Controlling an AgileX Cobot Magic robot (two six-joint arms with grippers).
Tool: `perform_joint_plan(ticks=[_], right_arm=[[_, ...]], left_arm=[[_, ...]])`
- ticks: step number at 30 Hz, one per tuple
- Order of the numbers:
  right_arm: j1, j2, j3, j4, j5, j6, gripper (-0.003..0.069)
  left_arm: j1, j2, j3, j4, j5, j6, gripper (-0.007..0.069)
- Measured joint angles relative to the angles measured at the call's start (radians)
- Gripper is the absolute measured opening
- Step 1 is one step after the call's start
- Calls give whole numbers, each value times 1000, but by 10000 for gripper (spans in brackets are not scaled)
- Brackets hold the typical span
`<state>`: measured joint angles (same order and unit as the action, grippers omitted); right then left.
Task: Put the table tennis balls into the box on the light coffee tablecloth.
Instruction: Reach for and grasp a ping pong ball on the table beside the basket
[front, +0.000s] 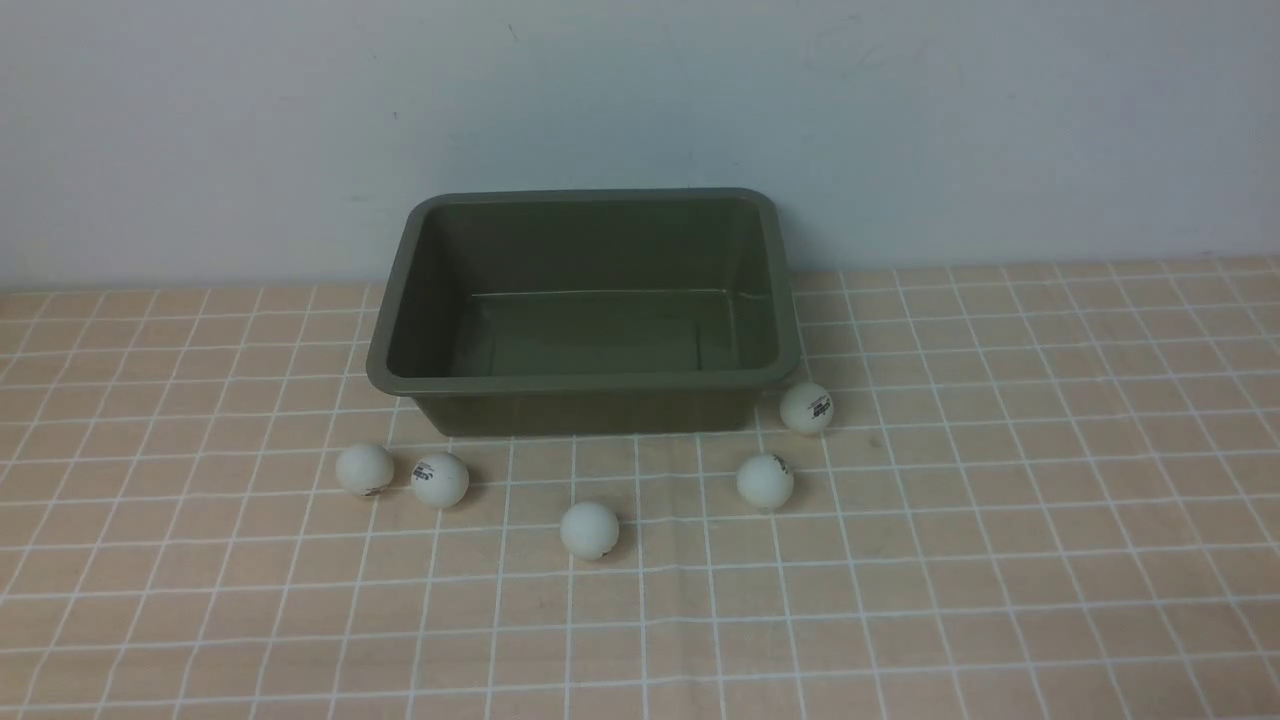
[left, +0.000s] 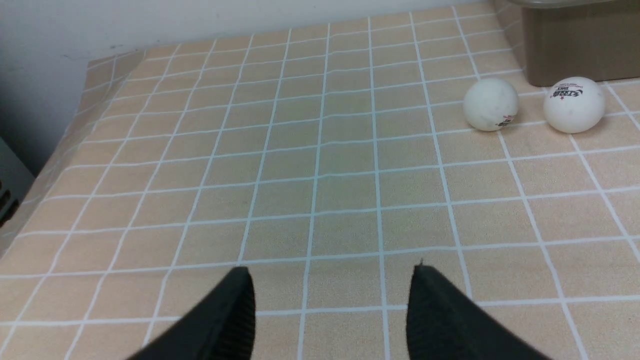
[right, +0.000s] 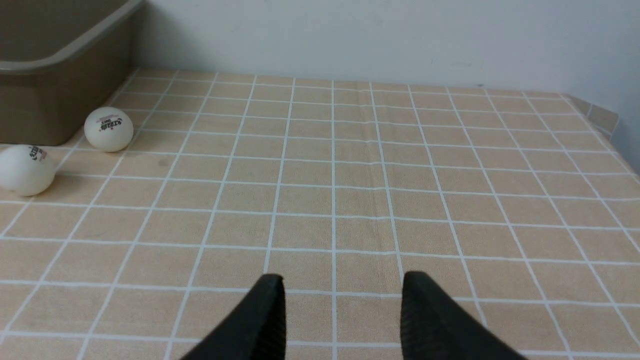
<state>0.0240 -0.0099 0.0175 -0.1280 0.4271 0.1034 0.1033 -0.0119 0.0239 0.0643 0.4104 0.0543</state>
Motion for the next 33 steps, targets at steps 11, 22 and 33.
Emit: perform_joint_plan(ticks=[11,22,33], right_arm=[[0,0,1,-13,-4,0,303],[0,0,3,-49,-30,4,303],[0,0,-333,8,195,63,303]], left_arm=[[0,0,0,0,0,0,340],[0,0,0,0,0,0,340],[0,0,0,1,0,0,340]])
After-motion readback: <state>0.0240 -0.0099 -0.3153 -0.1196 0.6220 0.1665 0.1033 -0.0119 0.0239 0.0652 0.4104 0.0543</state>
